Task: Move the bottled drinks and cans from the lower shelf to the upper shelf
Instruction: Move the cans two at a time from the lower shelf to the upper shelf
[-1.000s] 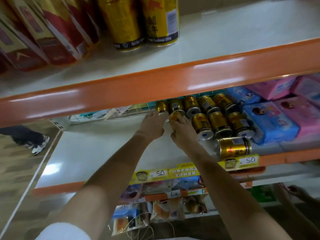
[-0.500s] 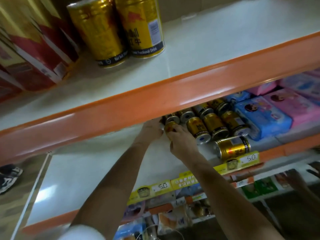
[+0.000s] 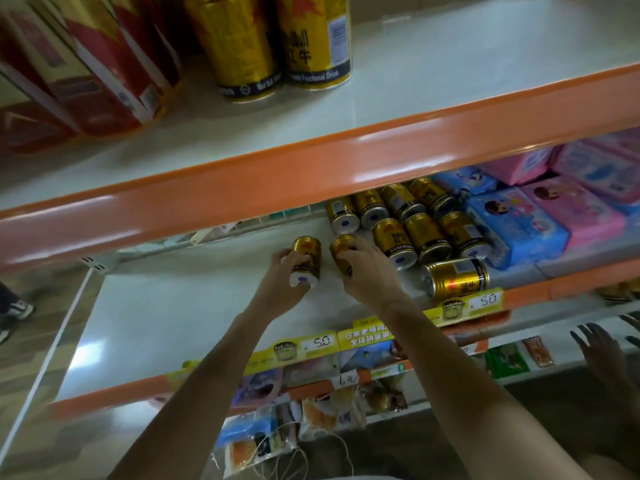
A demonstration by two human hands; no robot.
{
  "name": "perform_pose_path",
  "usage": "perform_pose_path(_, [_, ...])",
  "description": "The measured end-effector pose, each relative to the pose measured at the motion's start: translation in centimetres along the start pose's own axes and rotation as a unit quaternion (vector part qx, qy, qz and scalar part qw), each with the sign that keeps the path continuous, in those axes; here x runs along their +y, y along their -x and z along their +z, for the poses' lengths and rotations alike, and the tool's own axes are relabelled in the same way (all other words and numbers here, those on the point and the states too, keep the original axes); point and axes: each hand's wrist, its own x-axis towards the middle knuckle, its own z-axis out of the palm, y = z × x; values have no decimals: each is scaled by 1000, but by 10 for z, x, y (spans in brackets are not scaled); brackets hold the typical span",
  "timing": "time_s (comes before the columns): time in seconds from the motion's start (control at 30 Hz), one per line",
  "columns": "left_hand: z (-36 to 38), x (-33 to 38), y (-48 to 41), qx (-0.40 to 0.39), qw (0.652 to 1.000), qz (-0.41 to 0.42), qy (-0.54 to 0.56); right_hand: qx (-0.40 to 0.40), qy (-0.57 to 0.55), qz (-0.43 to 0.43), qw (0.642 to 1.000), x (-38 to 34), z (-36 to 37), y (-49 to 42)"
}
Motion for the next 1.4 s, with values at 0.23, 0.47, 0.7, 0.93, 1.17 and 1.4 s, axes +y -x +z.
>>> perform_pose_path(0.23, [2, -3, 31, 36, 996, -41, 68, -27, -24, 20, 999, -5, -4, 15])
perform_pose_path(0.47, [-2, -5, 14, 73, 989, -108, 69, -11, -129, 61, 990, -3, -7, 28])
perform_pose_path(0.7, [-24, 11, -6, -70, 960, -245, 117, -26, -206, 121, 971, -2, -16, 32])
perform_pose_path(0.93, [-24, 13, -3, -111, 967, -196, 120, -71, -214, 148, 963, -1, -19, 21])
perform_pose_path(1.17, [-16, -19, 28, 29, 977, -62, 203, -130, -201, 165, 957, 4, -16, 3])
perform_pose_path(1.4, [-5, -33, 45, 82, 970, -66, 219, -138, -174, 142, 965, -5, -4, -10])
